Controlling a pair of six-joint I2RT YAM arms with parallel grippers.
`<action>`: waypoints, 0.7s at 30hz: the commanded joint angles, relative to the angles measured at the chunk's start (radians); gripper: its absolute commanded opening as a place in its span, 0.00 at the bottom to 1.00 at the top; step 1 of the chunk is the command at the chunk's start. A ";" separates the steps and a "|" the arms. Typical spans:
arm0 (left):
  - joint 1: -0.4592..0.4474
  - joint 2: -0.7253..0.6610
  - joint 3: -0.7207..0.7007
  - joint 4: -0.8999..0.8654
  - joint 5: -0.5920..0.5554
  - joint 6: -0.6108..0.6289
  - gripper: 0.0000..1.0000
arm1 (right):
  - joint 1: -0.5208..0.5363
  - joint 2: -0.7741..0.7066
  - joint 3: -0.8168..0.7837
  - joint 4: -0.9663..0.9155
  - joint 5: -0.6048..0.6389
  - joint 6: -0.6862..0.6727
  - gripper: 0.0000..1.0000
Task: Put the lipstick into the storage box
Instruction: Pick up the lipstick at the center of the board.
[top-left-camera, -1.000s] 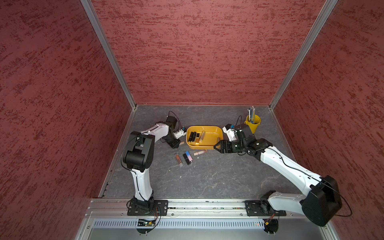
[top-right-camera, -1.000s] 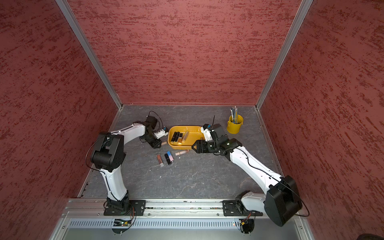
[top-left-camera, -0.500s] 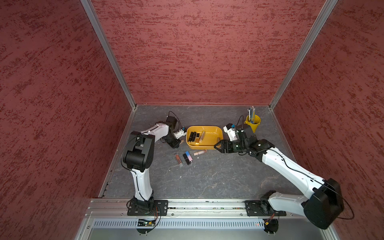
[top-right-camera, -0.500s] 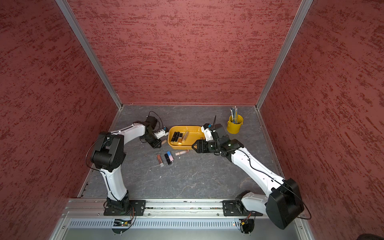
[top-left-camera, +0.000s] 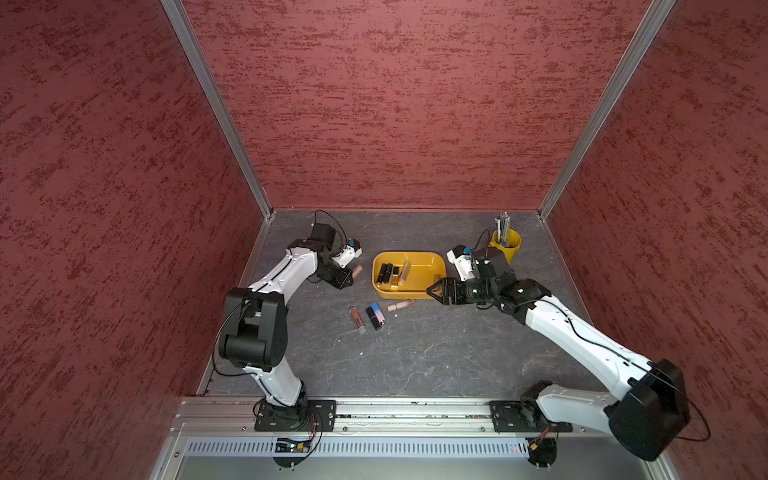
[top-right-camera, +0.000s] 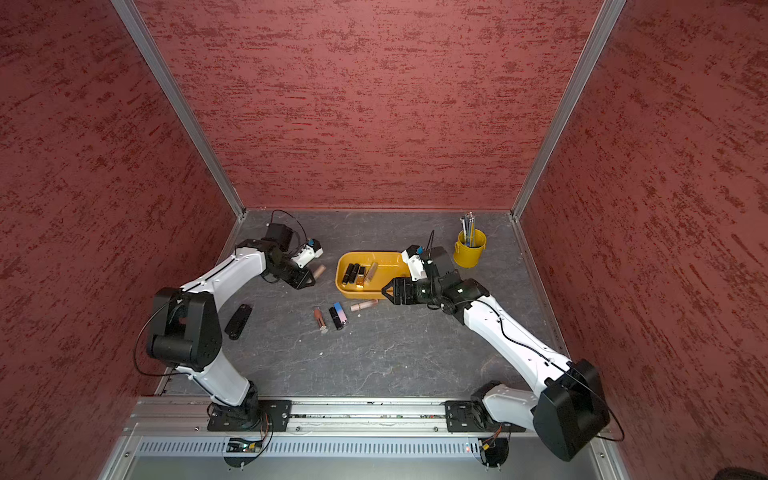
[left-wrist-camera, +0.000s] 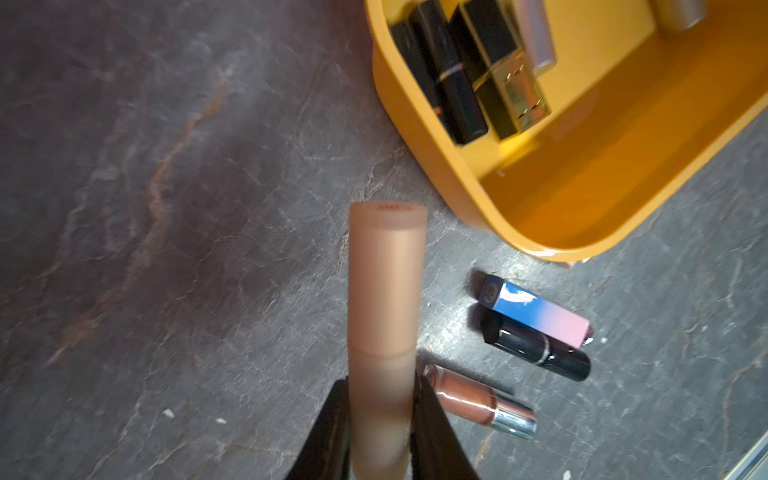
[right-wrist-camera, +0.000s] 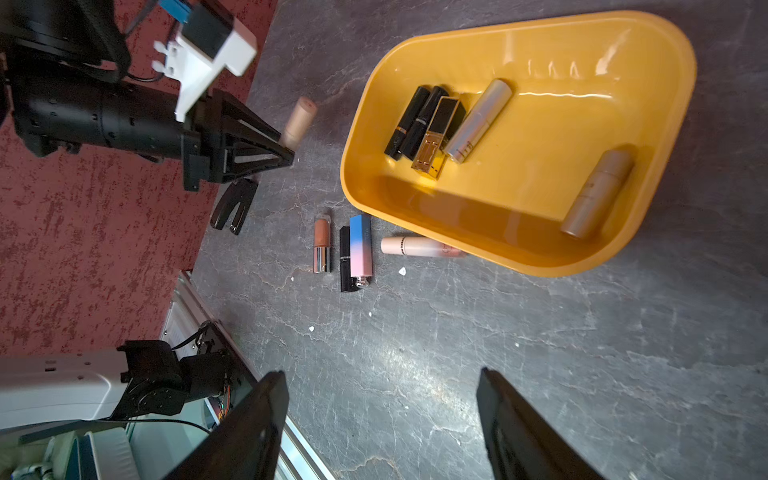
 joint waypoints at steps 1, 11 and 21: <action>0.020 -0.074 -0.022 0.000 0.113 -0.080 0.17 | 0.002 -0.008 0.027 0.049 -0.046 0.023 0.76; 0.065 -0.297 -0.175 0.398 0.675 -0.541 0.19 | -0.031 0.022 0.095 0.141 -0.208 0.099 0.76; -0.101 -0.300 -0.278 0.994 0.863 -1.067 0.20 | -0.036 0.035 0.193 0.303 -0.418 0.169 0.78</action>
